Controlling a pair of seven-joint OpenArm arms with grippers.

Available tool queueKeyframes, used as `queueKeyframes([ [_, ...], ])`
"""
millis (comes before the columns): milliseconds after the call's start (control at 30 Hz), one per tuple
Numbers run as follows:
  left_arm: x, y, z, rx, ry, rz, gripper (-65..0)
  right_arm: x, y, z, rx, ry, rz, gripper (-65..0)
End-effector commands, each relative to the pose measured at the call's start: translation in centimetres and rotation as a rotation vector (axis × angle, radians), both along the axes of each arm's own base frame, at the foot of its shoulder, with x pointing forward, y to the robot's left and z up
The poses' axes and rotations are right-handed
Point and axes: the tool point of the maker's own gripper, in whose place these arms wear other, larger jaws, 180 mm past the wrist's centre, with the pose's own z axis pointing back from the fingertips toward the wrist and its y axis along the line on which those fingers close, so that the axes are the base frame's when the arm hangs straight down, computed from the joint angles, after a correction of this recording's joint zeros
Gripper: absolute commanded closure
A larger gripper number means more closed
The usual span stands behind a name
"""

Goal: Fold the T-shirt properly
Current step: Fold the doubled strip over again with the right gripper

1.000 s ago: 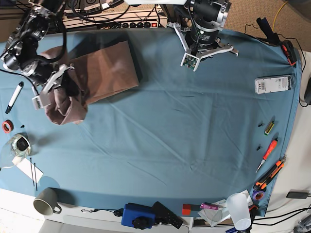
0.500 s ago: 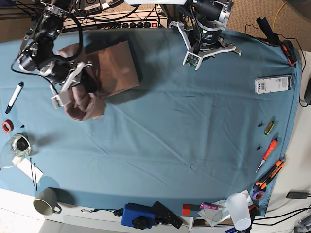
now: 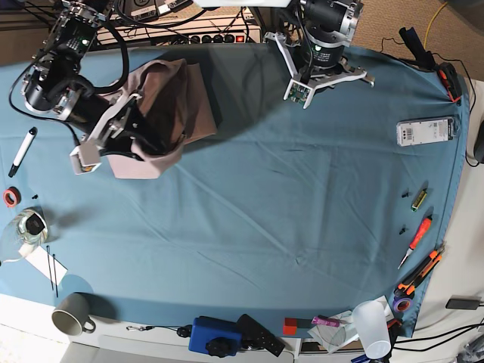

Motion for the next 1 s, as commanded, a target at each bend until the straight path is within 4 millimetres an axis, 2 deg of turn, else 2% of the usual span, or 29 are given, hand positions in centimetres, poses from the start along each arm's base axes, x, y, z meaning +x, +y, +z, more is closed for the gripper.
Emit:
queueKeyframes([
  [0, 0.2, -0.1, 0.7, -0.013, -0.029, 0.005, -4.5, 0.4, -0.5, 1.4, 0.006, -0.054, -0.016, -16.1],
  [133, 0.2, -0.1, 0.7, -0.014, -0.030, 0.005, -4.5, 0.3, -2.7, 1.4, -0.017, -0.052, -0.090, -16.0],
  [233, 0.2, -0.1, 0.7, -0.014, -0.029, 0.006, -4.5, 0.3, -3.0, 1.3, -0.024, -0.052, -0.100, -16.0],
  [633, 0.1, -0.1, 0.6, -0.014, -0.025, 0.006, -4.5, -0.9, 1.8, -3.7, -0.166, 0.095, 0.072, -16.1],
  [700, 0.1, -0.1, 0.6, -0.014, -0.025, 0.006, -4.5, -1.0, 2.4, -3.6, -0.156, 0.092, 0.091, -16.1],
  [800, 0.1, -0.1, 0.6, -0.014, -0.026, 0.006, -4.5, -0.4, 3.5, -1.5, -0.065, 0.032, 0.124, -16.1],
  [867, 0.1, -0.1, 0.6, -0.014, -0.026, 0.005, -4.5, 0.4, 3.4, -1.1, -0.081, 0.011, 0.117, -16.1],
  [967, 0.1, -0.1, 0.6, -0.014, -0.026, 0.006, -4.5, 0.8, 2.8, -1.5, -0.127, 0.014, 0.098, -16.1],
])
